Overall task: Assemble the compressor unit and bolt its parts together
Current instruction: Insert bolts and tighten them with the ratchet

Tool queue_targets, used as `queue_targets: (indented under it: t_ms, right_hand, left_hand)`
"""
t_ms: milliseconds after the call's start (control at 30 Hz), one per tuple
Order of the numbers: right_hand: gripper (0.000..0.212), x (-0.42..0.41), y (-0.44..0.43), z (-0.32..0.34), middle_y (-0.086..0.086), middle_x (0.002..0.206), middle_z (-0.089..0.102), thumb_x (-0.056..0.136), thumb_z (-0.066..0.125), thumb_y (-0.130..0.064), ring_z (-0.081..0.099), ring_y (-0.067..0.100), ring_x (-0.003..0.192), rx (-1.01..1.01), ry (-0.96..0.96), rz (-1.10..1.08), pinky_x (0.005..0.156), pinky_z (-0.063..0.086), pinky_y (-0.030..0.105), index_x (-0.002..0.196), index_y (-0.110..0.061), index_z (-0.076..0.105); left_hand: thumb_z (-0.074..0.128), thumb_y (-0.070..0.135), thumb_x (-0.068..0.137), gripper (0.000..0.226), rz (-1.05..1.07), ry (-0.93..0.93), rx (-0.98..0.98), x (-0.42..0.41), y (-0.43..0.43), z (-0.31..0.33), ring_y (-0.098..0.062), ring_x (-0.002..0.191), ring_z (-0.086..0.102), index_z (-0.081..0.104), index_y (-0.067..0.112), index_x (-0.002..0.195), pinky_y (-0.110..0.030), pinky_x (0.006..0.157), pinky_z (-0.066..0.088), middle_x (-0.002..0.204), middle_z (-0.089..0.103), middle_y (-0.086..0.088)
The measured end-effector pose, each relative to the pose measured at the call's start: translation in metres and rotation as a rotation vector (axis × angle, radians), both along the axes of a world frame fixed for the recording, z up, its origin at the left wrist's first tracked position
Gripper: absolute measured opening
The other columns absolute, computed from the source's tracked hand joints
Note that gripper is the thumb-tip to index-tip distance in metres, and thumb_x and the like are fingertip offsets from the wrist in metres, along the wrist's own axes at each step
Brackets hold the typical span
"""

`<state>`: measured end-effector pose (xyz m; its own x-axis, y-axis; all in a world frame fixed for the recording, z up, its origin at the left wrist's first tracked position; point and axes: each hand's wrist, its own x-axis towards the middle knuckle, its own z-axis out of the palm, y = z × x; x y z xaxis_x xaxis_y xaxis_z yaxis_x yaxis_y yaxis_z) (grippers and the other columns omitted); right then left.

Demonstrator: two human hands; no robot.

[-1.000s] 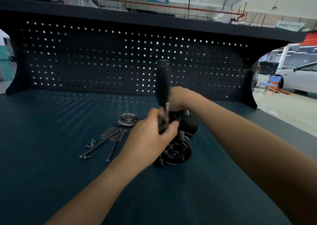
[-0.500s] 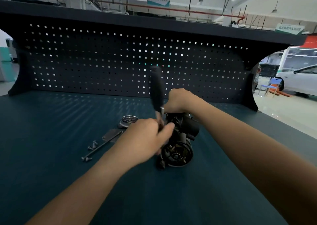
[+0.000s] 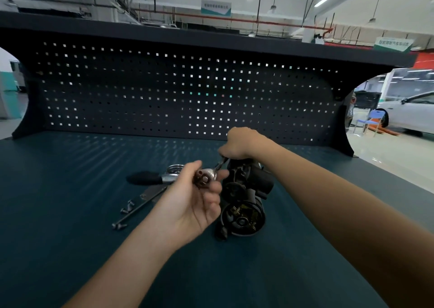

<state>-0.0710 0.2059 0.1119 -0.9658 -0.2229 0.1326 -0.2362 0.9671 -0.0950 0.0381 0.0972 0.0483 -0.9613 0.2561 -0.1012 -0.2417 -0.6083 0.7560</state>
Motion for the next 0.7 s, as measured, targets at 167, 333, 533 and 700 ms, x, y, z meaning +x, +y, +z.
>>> queue_targets:
  t_ms: [167, 333, 533, 700]
  right_hand:
    - [0.028, 0.001, 0.002, 0.001, 0.001, 0.072, 0.045, 0.087, 0.051, -0.029, 0.046, 0.018, 0.067, 0.019, -0.021, -0.006, 0.067, 0.038, 0.030, 0.066, -0.014, 0.041]
    - [0.015, 0.004, -0.004, 0.004, 0.008, 0.094, 0.053, 0.090, 0.046, -0.025, 0.051, 0.025, 0.083, 0.163, -0.045, 0.022, 0.076, 0.045, 0.033, 0.086, -0.011, 0.050]
    - [0.031, 0.011, -0.011, 0.014, 0.009, 0.078, 0.045, 0.098, 0.033, -0.015, 0.038, 0.015, 0.055, 0.291, -0.116, 0.051, 0.048, 0.034, 0.027, 0.073, -0.009, 0.048]
    - [0.032, 0.011, -0.008, 0.013, 0.004, 0.072, 0.043, 0.097, 0.036, -0.021, 0.041, 0.018, 0.060, 0.243, -0.101, 0.022, 0.049, 0.032, 0.027, 0.072, -0.006, 0.046]
  left_hand:
    - [0.034, 0.044, 0.094, 0.062, 0.303, 0.574, -1.190, -0.003, 0.001, 0.011, -0.006, 0.033, 0.045, 0.060, 0.006, 0.053, -0.013, 0.041, 0.036, 0.038, 0.053, 0.001]
    - [0.033, 0.049, 0.089, 0.058, 0.393, 0.764, -1.524, -0.001, 0.009, 0.008, -0.011, 0.048, 0.057, 0.049, 0.016, 0.044, -0.022, 0.059, 0.048, 0.043, 0.056, 0.001]
    - [0.036, 0.042, 0.095, 0.048, 0.081, 0.100, -0.180, -0.001, 0.000, 0.004, -0.004, 0.032, 0.041, 0.063, 0.003, 0.087, -0.014, 0.033, 0.037, 0.048, 0.053, 0.002]
    - [0.036, 0.040, 0.096, 0.051, 0.057, 0.247, -0.554, 0.000, 0.003, 0.003, -0.006, 0.034, 0.044, 0.064, -0.002, 0.090, -0.016, 0.036, 0.039, 0.047, 0.054, 0.003]
